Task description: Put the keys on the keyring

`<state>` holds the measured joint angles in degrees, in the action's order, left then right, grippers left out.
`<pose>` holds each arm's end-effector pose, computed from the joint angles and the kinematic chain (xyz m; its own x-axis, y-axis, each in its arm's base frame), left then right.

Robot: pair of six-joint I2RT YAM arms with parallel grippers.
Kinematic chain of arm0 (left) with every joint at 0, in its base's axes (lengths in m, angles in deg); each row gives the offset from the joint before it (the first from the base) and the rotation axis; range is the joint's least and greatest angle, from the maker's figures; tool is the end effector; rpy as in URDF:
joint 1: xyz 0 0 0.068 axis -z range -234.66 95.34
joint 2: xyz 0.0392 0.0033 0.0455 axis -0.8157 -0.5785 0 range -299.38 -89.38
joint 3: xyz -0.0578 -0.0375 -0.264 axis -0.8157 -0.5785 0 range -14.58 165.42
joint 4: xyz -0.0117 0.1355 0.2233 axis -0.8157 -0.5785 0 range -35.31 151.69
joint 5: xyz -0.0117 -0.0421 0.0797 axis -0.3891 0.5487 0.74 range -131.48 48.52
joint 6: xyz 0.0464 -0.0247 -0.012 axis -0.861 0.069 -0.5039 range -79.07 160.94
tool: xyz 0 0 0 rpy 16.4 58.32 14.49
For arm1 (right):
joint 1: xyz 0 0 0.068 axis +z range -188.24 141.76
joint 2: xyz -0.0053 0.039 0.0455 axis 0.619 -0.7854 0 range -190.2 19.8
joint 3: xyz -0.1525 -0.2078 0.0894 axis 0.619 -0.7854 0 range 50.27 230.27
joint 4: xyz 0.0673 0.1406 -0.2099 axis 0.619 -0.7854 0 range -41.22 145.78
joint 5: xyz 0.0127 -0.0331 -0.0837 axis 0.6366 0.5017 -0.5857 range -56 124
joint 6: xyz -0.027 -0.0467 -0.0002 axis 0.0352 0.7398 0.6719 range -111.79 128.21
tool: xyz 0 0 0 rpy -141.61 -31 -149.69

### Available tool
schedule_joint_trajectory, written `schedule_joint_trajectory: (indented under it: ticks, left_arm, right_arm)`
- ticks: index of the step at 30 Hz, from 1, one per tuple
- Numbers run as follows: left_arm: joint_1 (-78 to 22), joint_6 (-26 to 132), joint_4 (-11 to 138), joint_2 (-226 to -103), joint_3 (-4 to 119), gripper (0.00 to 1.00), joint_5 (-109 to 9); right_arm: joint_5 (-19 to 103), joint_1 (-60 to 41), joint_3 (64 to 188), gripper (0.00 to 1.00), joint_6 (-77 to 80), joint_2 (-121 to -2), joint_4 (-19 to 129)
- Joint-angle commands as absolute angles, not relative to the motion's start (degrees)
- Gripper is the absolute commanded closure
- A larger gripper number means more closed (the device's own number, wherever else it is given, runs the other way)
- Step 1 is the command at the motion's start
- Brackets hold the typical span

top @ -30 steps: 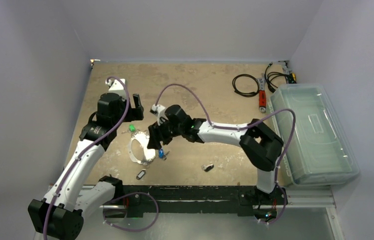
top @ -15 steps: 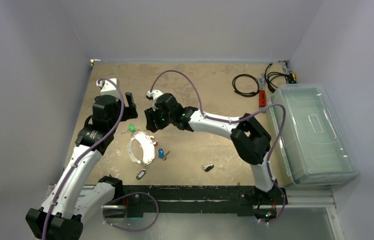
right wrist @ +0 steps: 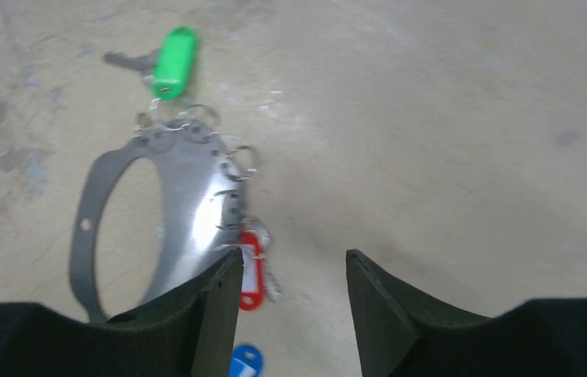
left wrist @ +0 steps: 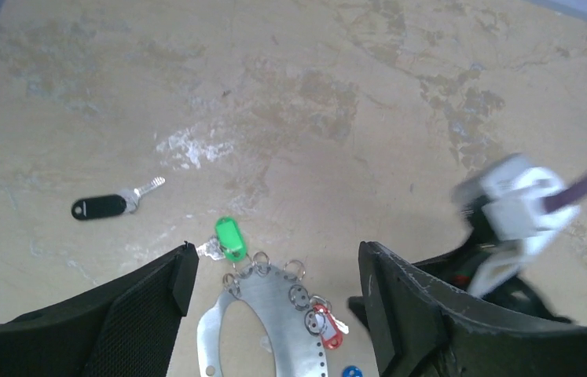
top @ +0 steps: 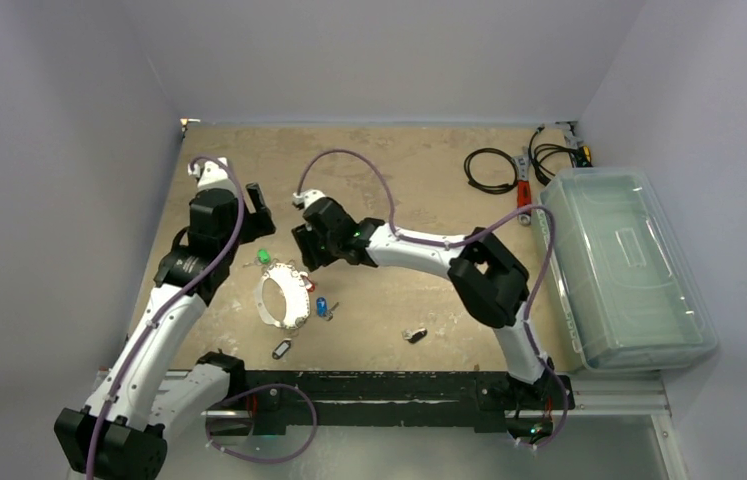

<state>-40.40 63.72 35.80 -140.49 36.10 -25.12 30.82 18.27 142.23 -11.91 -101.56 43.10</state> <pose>0.1930 -0.0387 0.3291 -0.3930 -0.2836 -0.8747 -0.1741 0.9570 -0.2320 0.2674 0.4005 0.1975 -0.6258 -0.3236 -0.7097 -0.6334 0.7419 0.2202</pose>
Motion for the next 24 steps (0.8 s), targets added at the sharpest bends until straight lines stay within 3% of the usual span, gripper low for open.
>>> schedule_joint_trajectory:
  ticks: [1,5,10,24]
  left_arm:
    - [-40.6,75.4,30.6,-143.6,35.3,0.25,-24.3]
    - [-40.6,80.2,32.6,-145.2,30.6,0.31,-27.5]
    - [-40.5,83.4,33.6,-148.4,27.0,0.51,-28.4]
    - [-37.5,88.4,43.9,-155.5,18.2,0.58,-33.2]
  right_arm:
    - [22.7,11.9,135.3,0.45,-17.1,-89.8,42.4]
    - [22.4,7.6,126.9,0.44,-18.5,-80.4,44.2]
    - [20.7,6.7,122.7,0.43,-16.3,-73.8,42.0]
    - [22.2,6.5,118.8,0.41,-14.8,-68.0,43.8]
